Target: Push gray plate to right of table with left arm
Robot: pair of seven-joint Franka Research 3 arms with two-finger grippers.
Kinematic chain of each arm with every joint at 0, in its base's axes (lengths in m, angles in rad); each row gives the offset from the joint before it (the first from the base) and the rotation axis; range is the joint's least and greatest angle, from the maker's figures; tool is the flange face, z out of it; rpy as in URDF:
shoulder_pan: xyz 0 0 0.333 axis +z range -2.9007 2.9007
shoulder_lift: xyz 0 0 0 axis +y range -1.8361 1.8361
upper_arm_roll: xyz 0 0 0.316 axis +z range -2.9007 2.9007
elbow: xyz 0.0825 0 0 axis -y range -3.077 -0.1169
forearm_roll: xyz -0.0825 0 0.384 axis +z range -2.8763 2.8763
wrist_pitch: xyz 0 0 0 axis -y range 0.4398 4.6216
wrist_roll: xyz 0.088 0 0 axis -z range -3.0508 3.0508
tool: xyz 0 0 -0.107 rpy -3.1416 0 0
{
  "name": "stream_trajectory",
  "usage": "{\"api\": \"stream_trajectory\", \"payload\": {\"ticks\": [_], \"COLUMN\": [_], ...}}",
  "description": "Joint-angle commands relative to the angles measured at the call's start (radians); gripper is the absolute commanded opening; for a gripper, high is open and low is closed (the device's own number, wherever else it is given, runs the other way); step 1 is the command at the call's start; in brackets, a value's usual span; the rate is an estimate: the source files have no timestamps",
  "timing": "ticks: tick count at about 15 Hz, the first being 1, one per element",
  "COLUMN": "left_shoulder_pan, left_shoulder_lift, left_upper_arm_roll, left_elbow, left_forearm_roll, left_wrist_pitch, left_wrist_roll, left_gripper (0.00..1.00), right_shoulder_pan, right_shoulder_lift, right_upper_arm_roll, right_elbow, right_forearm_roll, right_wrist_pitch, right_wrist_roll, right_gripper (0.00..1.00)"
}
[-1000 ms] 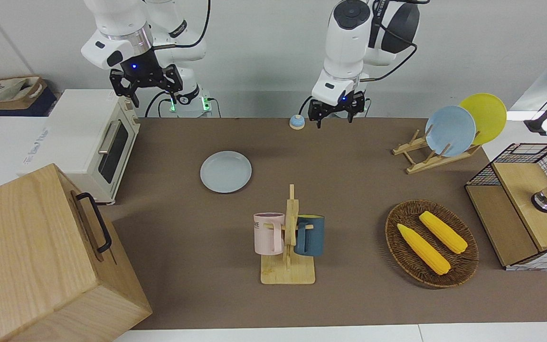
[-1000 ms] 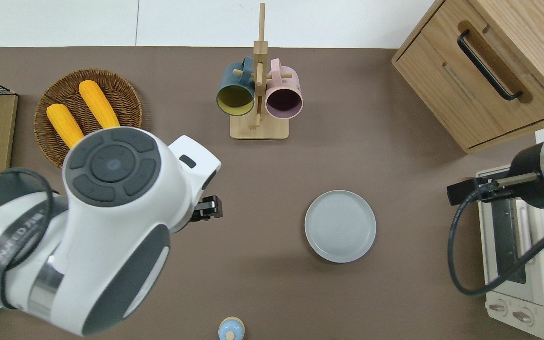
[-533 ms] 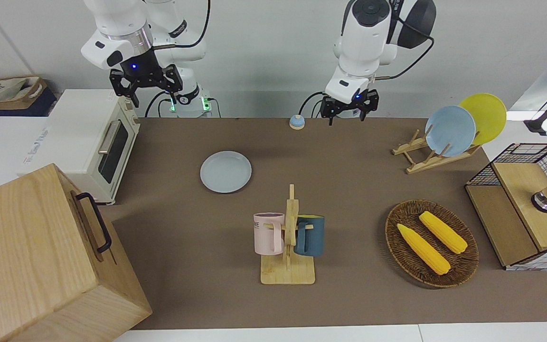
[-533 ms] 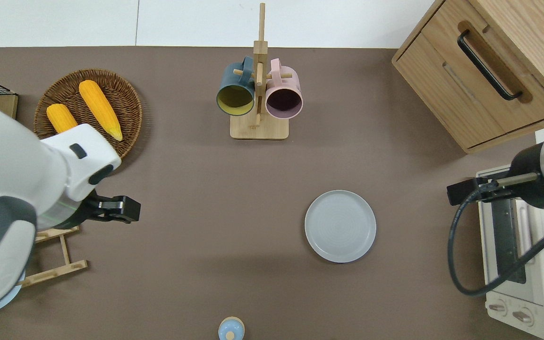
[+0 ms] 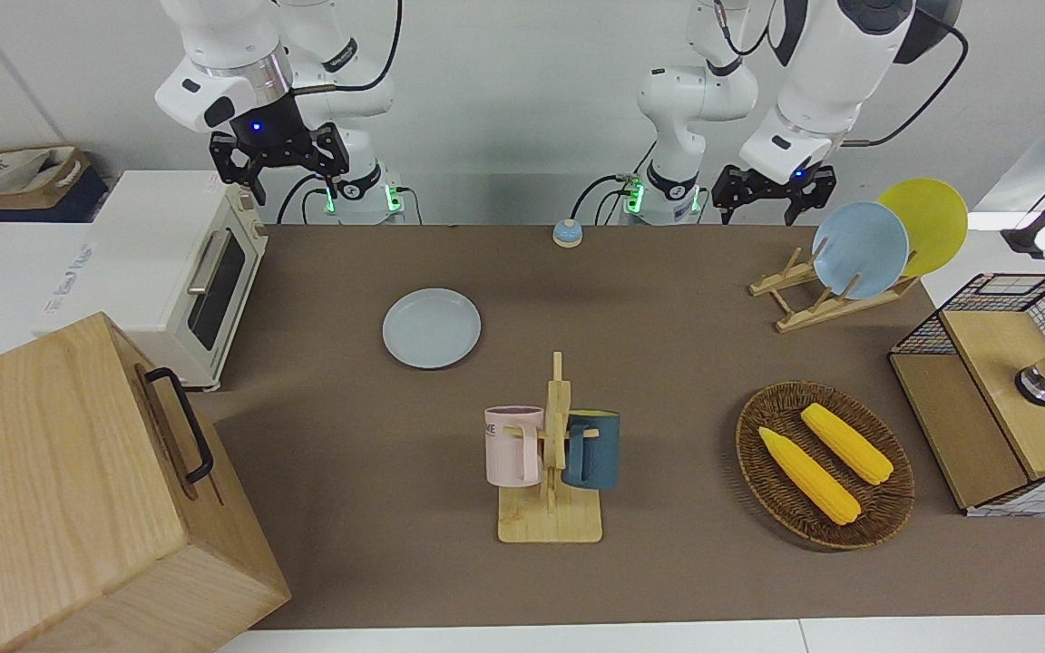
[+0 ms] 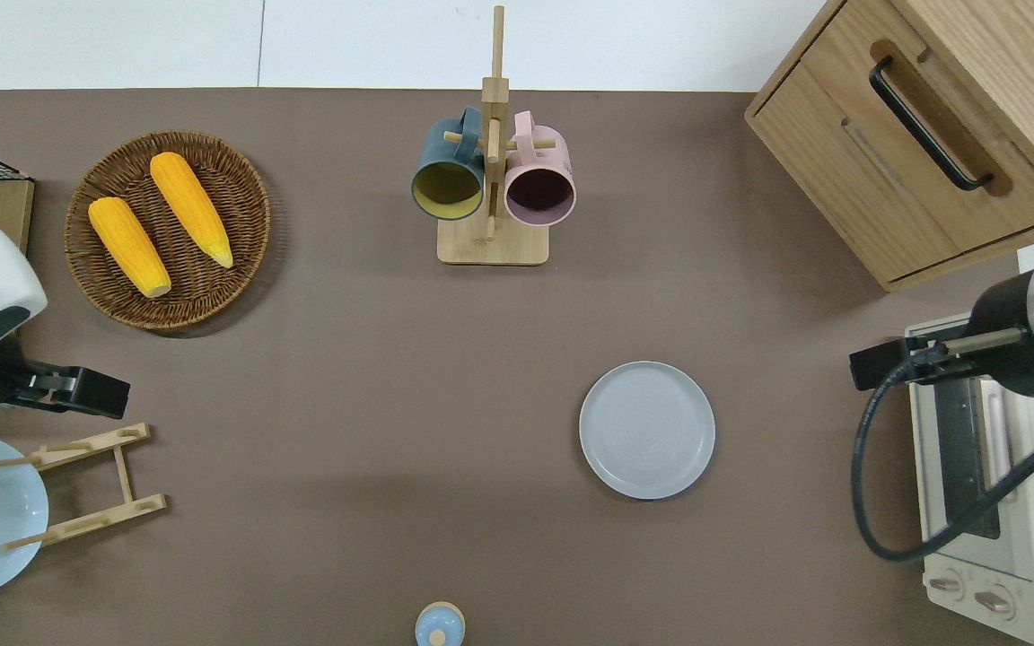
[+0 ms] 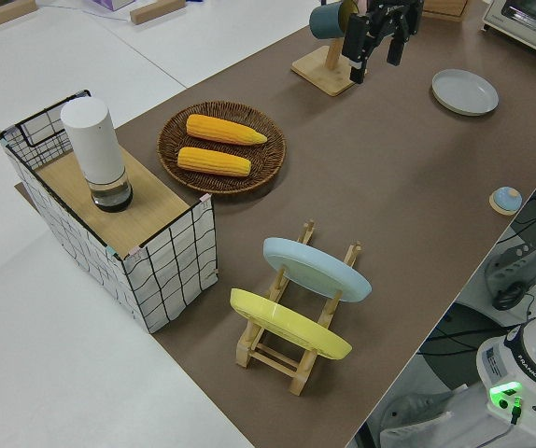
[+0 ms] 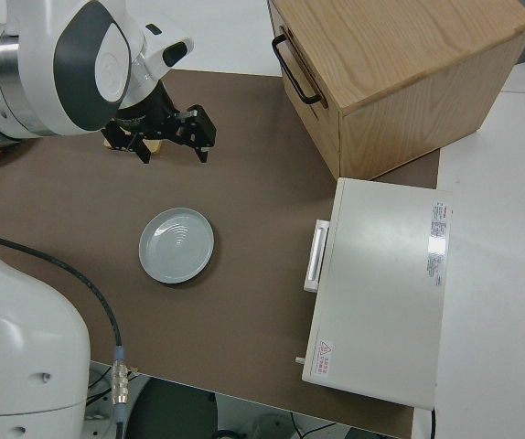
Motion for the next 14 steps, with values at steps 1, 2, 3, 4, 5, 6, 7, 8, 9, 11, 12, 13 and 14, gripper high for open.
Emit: {"api": "stream_trajectory", "payload": {"ticks": [1, 2, 3, 4, 5, 6, 7, 8, 9, 11, 12, 13, 14], "left_shoulder_pan": [0.001, -0.002, -0.002, -0.004, -0.004, -0.002, -0.002, -0.002, -0.002, -0.013, -0.014, -0.016, -0.016], "left_shoulder_lift": [-0.012, -0.017, -0.033, -0.052, -0.081, -0.118, -0.157, -0.188, -0.199, -0.196, -0.193, -0.190, -0.185], "left_upper_arm_roll": [0.040, 0.047, 0.047, 0.045, 0.045, 0.045, 0.045, 0.045, 0.045, 0.036, 0.028, 0.025, 0.025], "left_elbow": [-0.052, -0.064, -0.089, -0.127, -0.176, -0.240, -0.301, -0.352, -0.379, -0.385, -0.385, -0.385, -0.385], "left_forearm_roll": [-0.019, -0.021, -0.021, -0.021, -0.032, -0.044, -0.046, -0.044, -0.044, -0.044, -0.043, -0.043, -0.041], "left_wrist_pitch": [0.070, 0.077, 0.083, 0.118, 0.164, 0.213, 0.253, 0.290, 0.317, 0.351, 0.359, 0.359, 0.359], "left_wrist_roll": [0.030, 0.032, 0.030, 0.026, 0.015, 0.013, 0.013, 0.007, -0.017, -0.098, -0.132, -0.152, -0.157], "left_gripper": [1.00, 1.00, 1.00, 1.00, 1.00, 1.00, 1.00, 1.00, 1.00, 1.00, 1.00, 1.00, 1.00], "right_shoulder_pan": [-0.020, -0.020, -0.020, -0.020, -0.020, -0.020, -0.020, -0.020, -0.020, -0.020, -0.020, -0.020, -0.020], "right_shoulder_lift": [-0.003, -0.003, -0.003, -0.003, -0.003, -0.003, -0.003, -0.003, -0.003, -0.003, -0.003, -0.003, -0.003], "right_upper_arm_roll": [0.013, 0.015, 0.015, 0.015, 0.013, 0.015, 0.013, 0.015, 0.013, 0.015, 0.015, 0.015, 0.013], "right_elbow": [0.008, 0.008, 0.008, 0.008, 0.008, 0.008, 0.008, 0.008, 0.008, 0.008, 0.008, 0.008, 0.008], "right_forearm_roll": [0.010, 0.010, 0.010, 0.010, 0.010, 0.010, 0.010, 0.010, 0.010, 0.010, 0.010, 0.010, 0.010], "right_wrist_pitch": [-0.014, -0.014, -0.014, -0.014, -0.016, -0.014, -0.014, -0.014, -0.014, -0.014, -0.016, -0.016, -0.014], "right_wrist_roll": [0.001, 0.001, 0.002, 0.002, 0.001, 0.001, 0.002, 0.001, 0.001, 0.001, 0.002, 0.001, 0.001], "right_gripper": [0.983, 0.983, 0.983, 0.983, 0.983, 0.983, 0.983, 0.983, 0.983, 0.983, 0.983, 0.983, 0.983]}}
